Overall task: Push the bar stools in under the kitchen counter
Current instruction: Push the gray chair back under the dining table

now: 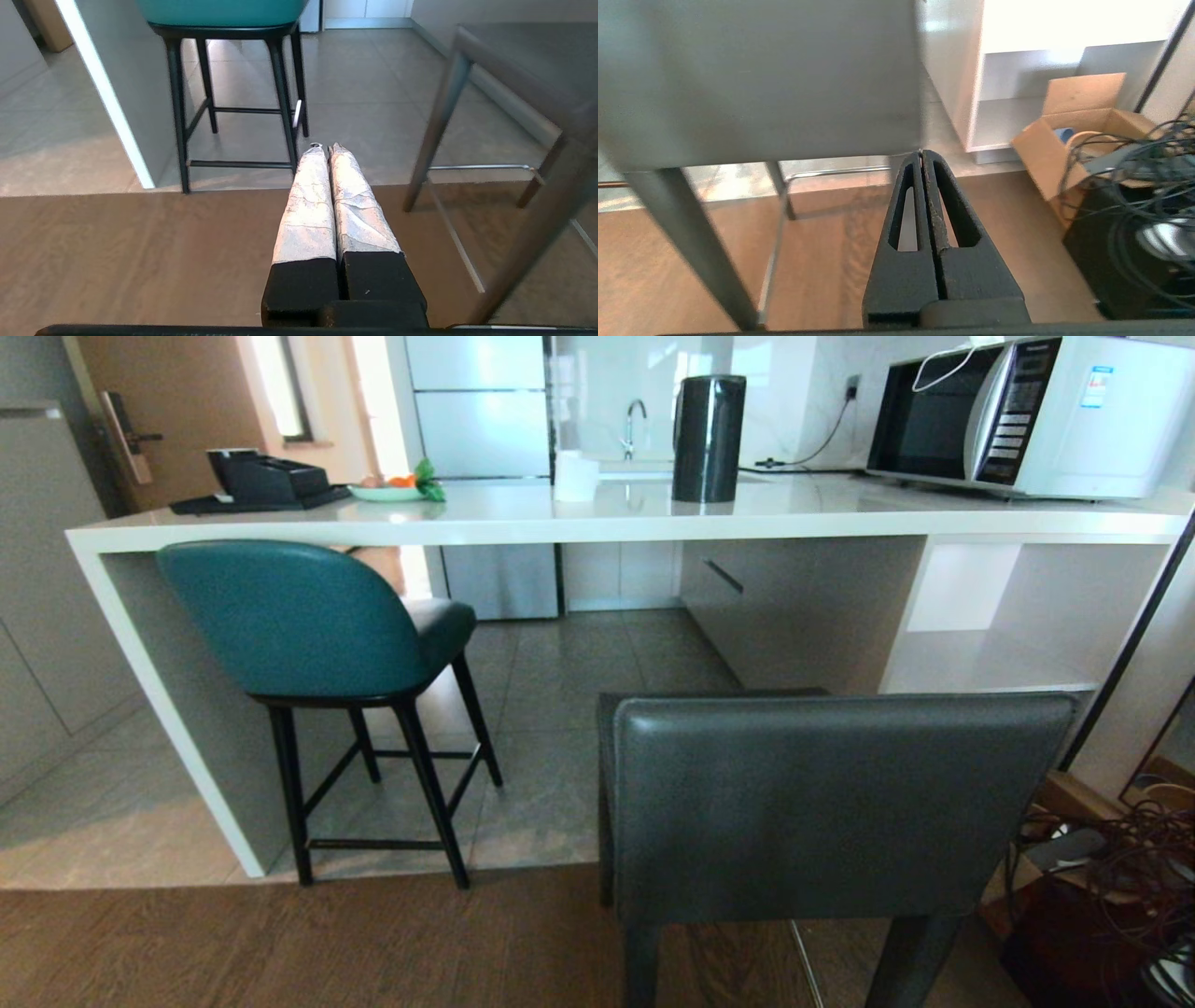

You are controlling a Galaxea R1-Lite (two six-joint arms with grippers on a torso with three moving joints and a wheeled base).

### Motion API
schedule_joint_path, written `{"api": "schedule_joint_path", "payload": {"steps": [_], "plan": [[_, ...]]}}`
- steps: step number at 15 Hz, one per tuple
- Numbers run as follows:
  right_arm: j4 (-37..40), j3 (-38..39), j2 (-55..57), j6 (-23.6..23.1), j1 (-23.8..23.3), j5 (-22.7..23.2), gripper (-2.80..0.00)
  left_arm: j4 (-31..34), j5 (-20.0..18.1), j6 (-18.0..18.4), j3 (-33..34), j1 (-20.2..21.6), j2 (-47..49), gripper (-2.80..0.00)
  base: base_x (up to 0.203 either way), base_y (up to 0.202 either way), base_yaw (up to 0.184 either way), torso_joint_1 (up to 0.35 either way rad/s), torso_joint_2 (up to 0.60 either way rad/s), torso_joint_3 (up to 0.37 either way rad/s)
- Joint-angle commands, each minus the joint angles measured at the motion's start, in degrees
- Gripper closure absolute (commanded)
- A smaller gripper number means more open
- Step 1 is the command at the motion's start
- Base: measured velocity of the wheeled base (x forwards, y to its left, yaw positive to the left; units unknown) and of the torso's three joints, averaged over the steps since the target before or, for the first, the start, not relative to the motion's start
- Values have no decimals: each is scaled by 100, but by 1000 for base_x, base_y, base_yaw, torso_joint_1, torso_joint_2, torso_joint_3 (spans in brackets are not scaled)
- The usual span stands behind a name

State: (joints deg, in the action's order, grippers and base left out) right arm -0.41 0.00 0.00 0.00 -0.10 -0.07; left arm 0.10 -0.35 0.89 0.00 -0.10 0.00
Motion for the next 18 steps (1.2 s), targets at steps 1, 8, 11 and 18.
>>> {"api": "schedule_joint_path", "payload": {"steps": [1,8,11,18], "plan": [[-2,26,9,0,1,-1,0,-1,35,-1,0,1,9,0,0,-198,2,1,6,2],[-2,26,9,9,1,-1,0,-1,53,-27,0,1,9,0,0,-193,2,3,3,1],[-2,26,9,9,1,-1,0,-1,53,-27,0,1,9,0,0,-193,1,1,2,2],[-2,26,9,9,1,-1,0,-1,53,-45,0,1,9,0,0,-105,1,2,1,1]]}}
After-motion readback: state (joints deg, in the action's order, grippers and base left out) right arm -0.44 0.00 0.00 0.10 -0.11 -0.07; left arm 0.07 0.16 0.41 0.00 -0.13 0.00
